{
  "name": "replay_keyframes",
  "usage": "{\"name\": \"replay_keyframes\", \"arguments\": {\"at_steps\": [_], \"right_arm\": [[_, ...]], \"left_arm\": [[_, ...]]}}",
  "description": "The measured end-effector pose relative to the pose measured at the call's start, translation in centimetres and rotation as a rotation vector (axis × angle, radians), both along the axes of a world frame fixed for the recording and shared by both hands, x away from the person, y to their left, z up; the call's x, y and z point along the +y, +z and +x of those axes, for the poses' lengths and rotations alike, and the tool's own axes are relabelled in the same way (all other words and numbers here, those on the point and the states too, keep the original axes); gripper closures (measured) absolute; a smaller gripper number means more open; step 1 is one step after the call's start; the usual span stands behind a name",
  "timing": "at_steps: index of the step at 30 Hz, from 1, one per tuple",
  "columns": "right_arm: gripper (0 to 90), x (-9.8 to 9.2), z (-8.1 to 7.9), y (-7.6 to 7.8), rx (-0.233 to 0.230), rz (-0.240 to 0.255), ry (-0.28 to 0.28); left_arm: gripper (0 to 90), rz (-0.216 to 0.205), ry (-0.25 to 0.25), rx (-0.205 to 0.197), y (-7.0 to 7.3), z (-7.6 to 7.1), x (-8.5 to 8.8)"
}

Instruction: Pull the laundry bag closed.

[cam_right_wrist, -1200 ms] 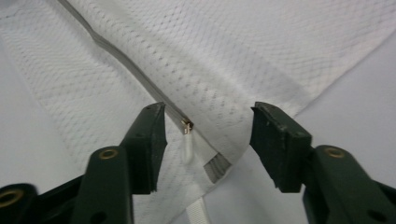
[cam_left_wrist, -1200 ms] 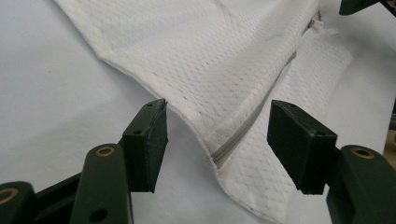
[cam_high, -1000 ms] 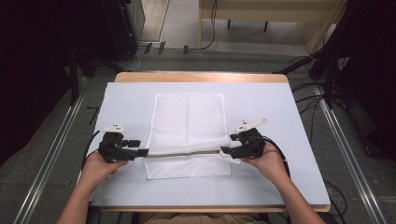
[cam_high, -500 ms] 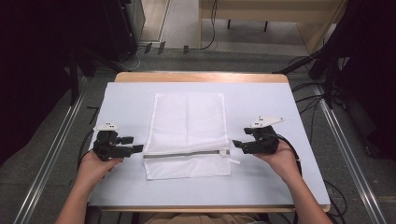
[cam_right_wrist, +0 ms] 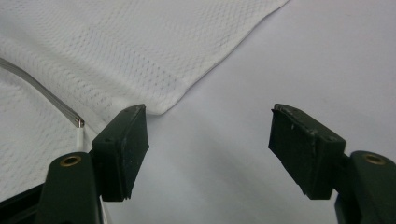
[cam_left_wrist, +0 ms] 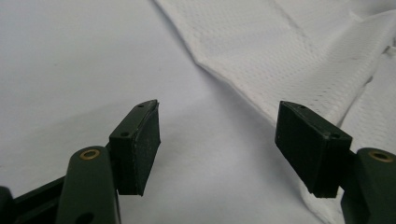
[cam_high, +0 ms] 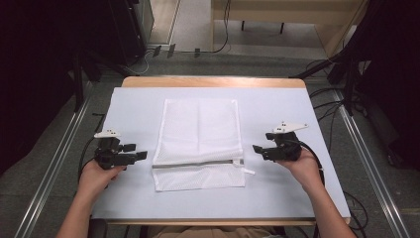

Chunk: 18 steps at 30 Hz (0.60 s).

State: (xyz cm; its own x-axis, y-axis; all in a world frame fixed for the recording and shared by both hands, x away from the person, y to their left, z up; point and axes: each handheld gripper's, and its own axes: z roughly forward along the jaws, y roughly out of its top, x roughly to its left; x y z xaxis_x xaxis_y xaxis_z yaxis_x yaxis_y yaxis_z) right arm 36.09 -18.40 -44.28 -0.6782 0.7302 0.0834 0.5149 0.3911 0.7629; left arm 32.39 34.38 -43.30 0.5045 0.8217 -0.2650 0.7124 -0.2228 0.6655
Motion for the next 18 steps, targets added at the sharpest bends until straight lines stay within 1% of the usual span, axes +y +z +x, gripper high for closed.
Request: {"name": "replay_keyframes", "arguments": {"at_steps": [1, 3, 6, 15, 16, 17, 18], "right_arm": [[29.2, 0.02, -0.01, -0.04, 0.001, -0.003, 0.001], [28.9, 0.04, 0.03, -0.19, -0.002, -0.013, 0.004], [28.5, 0.04, 0.05, -0.25, 0.001, -0.012, 0.002], [27.9, 0.06, 0.12, -0.5, 0.009, -0.024, 0.004], [27.6, 0.04, 0.14, -0.51, 0.009, -0.024, 0.005], [24.7, -0.05, 0.18, -0.54, 0.013, -0.021, 0.012], [24.7, -0.05, 0.18, -0.54, 0.013, -0.021, 0.012]], "left_arm": [[31.6, 0.007, 0.002, 0.0, -0.03, 0.03, 0.07], [31.5, 0.004, 0.005, -0.001, -0.08, 0.03, 0.13], [31.5, 0.011, -0.003, 0.008, -0.09, 0.07, 0.13], [30.8, 0.012, -0.001, 0.009, -0.24, 0.13, -0.01], [30.8, 0.009, -0.002, 0.008, -0.28, 0.13, -0.01], [30.1, 0.012, -0.001, 0.008, -0.3, 0.14, -0.02], [30.1, 0.011, 0.005, 0.01, -0.33, 0.13, -0.08]]}}
